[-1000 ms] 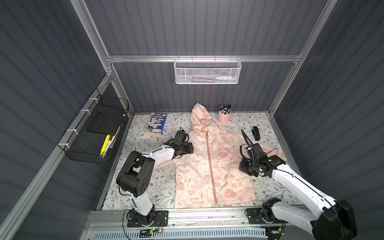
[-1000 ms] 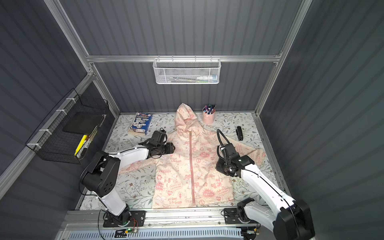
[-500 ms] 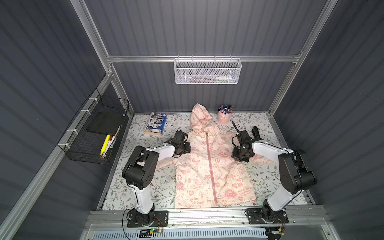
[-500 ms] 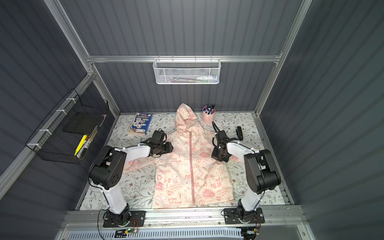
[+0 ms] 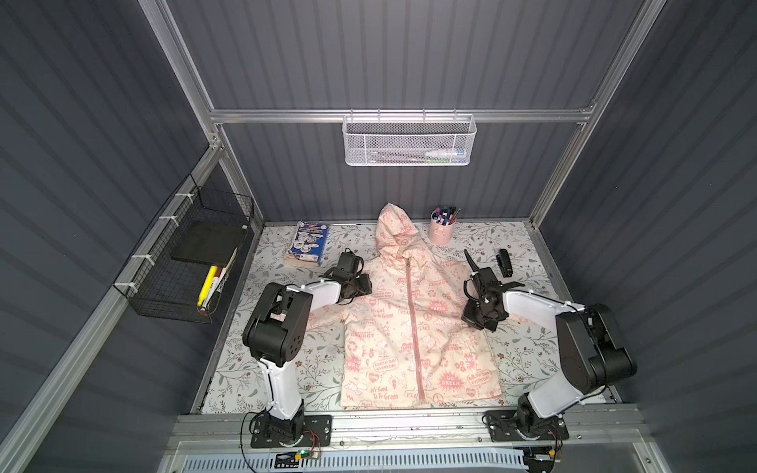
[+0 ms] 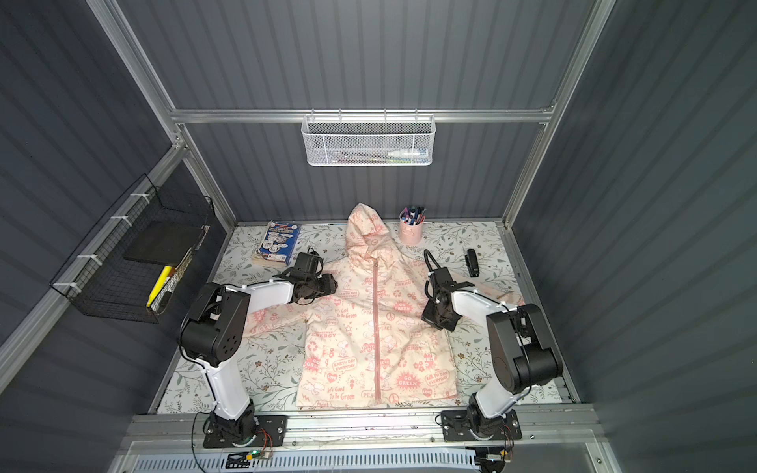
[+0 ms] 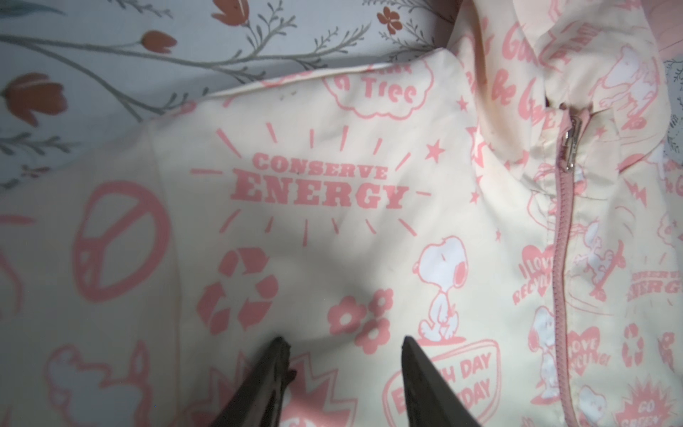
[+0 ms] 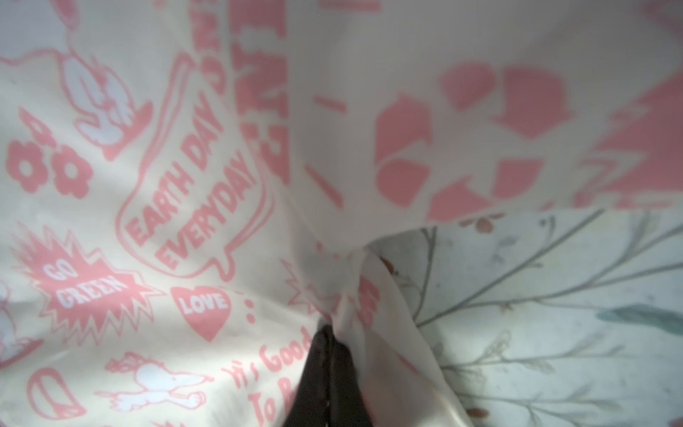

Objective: Unzip the jacket
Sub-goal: Flatten out the jacket at the center of the board.

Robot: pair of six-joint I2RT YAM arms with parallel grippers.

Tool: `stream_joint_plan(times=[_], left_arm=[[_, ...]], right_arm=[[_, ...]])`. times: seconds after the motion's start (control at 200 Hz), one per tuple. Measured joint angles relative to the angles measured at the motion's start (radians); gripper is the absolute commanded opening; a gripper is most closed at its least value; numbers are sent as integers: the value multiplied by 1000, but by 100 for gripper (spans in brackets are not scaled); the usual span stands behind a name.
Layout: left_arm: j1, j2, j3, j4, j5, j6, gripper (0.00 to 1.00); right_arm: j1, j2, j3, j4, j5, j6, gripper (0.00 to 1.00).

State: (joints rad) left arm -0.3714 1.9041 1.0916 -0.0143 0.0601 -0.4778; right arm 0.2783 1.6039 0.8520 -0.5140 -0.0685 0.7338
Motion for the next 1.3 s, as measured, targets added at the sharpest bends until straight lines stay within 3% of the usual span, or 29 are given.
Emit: stream_joint_plan(times=[0.145,0.235,0.34,0.425,0.59,0.856,1.301], left_arm=[[39,32,41,4,26,23,54],[48,42,61,-4,31,42,61],[55,37,75,-26,46,66,68],[63,35,103,-59,67,87,68],[66,45,275,-63,156,151,62],[56,225,610,7,339,187,58],[-4,465,797,-95,412,199,57]], right_arm=[[12,18,12,27,-32,0,0],[13,33,31,40,-44,-14,0],[16,-2,31,54,-47,-47,23],[18,-65,40,84,-60,-99,27],[26,-42,167,172,-129,-121,26],[79,248,461,263,-239,-89,16],[110,568,775,282,-264,26,11]])
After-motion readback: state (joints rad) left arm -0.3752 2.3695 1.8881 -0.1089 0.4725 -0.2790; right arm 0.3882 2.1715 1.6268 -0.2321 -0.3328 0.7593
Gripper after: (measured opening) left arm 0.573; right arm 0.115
